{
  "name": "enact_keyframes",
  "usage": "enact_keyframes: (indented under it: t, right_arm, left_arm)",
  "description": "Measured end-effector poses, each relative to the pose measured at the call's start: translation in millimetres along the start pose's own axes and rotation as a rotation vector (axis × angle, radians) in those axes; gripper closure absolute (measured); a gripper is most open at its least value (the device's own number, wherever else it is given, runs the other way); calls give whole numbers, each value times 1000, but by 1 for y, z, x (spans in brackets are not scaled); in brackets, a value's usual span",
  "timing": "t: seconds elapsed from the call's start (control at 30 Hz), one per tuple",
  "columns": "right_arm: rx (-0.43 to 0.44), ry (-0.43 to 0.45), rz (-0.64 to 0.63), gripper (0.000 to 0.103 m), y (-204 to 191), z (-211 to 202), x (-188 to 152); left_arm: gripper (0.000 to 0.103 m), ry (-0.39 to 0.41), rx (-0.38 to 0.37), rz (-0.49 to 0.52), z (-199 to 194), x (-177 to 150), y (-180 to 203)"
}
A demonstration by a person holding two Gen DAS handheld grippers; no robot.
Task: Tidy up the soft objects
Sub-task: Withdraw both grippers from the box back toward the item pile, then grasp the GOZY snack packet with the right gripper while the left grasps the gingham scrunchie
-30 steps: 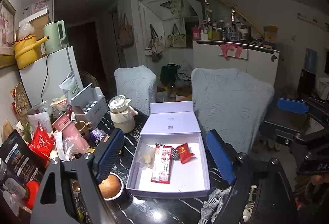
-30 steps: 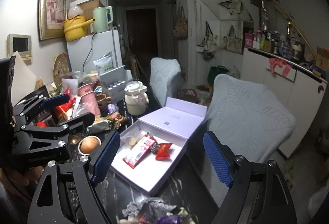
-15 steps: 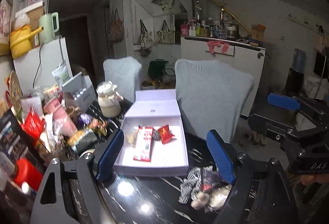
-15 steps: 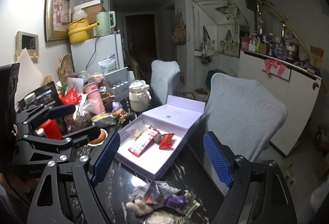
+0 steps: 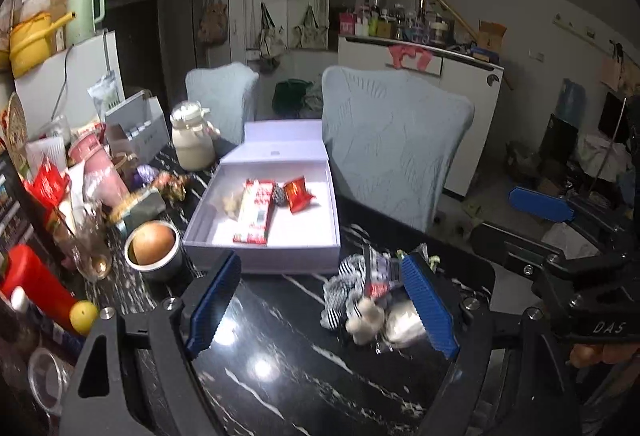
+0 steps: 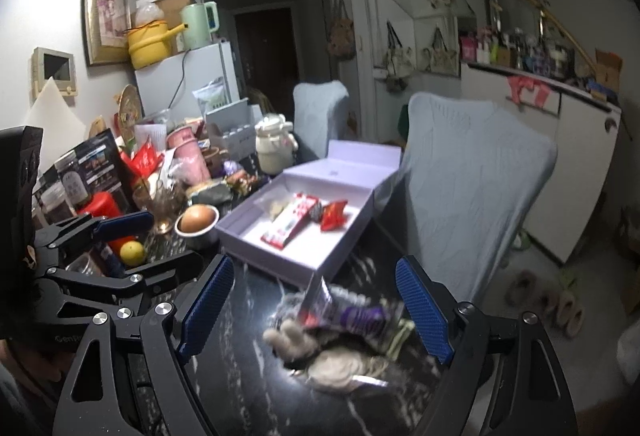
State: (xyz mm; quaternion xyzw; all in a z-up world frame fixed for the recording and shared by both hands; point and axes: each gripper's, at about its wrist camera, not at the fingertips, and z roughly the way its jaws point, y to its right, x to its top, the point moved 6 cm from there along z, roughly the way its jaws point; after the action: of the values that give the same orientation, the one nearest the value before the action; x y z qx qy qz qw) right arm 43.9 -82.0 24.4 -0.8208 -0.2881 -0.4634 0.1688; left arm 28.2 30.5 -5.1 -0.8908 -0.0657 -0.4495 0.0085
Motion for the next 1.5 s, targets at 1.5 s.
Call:
enact_keyframes:
  t: [1.5]
  right_arm:
    - [-46,-196,10,19,80,83,-94]
  left_arm:
    - [20,-221,-58,-128,103,-66,18]
